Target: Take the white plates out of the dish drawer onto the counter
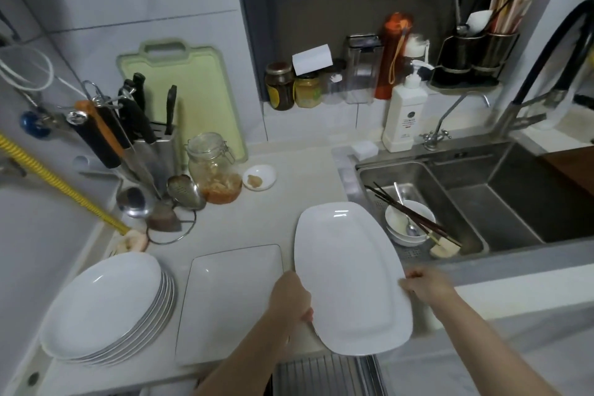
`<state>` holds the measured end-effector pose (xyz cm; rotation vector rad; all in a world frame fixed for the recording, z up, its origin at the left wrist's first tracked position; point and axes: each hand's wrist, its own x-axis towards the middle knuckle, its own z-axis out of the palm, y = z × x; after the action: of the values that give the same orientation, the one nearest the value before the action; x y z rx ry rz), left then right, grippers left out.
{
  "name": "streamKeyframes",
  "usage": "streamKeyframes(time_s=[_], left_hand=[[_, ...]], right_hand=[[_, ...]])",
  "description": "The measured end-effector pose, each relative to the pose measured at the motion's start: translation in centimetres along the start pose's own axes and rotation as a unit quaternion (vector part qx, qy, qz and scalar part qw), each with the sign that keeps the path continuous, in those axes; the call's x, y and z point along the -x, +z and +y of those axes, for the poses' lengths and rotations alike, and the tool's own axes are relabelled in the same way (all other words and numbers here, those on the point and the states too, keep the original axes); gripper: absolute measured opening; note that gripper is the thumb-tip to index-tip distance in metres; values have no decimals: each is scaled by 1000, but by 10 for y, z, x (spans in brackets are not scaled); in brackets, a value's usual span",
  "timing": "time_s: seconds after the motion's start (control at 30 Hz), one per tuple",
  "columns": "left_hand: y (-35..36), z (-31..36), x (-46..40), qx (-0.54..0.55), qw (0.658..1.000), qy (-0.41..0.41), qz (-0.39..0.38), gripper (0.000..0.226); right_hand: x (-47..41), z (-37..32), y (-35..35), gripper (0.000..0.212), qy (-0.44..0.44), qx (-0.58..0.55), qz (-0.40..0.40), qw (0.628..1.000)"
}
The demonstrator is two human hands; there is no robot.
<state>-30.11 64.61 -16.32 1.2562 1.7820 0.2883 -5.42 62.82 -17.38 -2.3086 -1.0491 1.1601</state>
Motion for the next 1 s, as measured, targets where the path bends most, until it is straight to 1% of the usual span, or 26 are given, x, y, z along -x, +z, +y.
streamKeyframes(time_s=[0.07,0.1,0.2,0.27,0.33,0.37,0.47,0.63,0.73,0.83,0.93,0.97,1.0], left_hand=[[8,2,-5,-40,999,-6,-1,12],[11,2,-7,-66,998,-10,7,10],[19,2,-12,-95,995,-20,21,23],[22,3,-14,-103,994,-31,21,23],[25,4,-15,-114,992,-36,29,17],[26,3,-16,-112,992,-39,35,17],[30,1,-18,-124,990,-42,49,20],[33,0,-25,-165,984,-43,55,25],[34,2,-27,-202,977,-52,37,36],[35,3,-28,-225,972,-57,22,48],[38,1,-31,-237,970,-56,3,72],[40,1,-28,-229,972,-60,3,69],[41,2,-25,-230,971,-59,11,60]], right_hand=[[-8,2,-1,7,-6,2,4,1000],[-12,3,-2,11,-7,0,6,1000],[-20,6,-2,10,-7,-5,6,1000],[-22,8,-2,9,-6,6,5,1000],[-26,10,-1,14,-5,10,9,1000],[-27,11,0,16,-4,9,8,1000],[-30,13,0,12,-6,9,-3,1000],[-34,14,3,17,-13,-7,-2,1000],[-34,13,5,13,-27,-19,-4,999],[-37,12,7,18,-33,-25,5,999],[-35,8,10,16,-39,-11,19,999],[-34,7,12,15,-47,6,25,999],[-32,6,14,14,-56,22,32,998]])
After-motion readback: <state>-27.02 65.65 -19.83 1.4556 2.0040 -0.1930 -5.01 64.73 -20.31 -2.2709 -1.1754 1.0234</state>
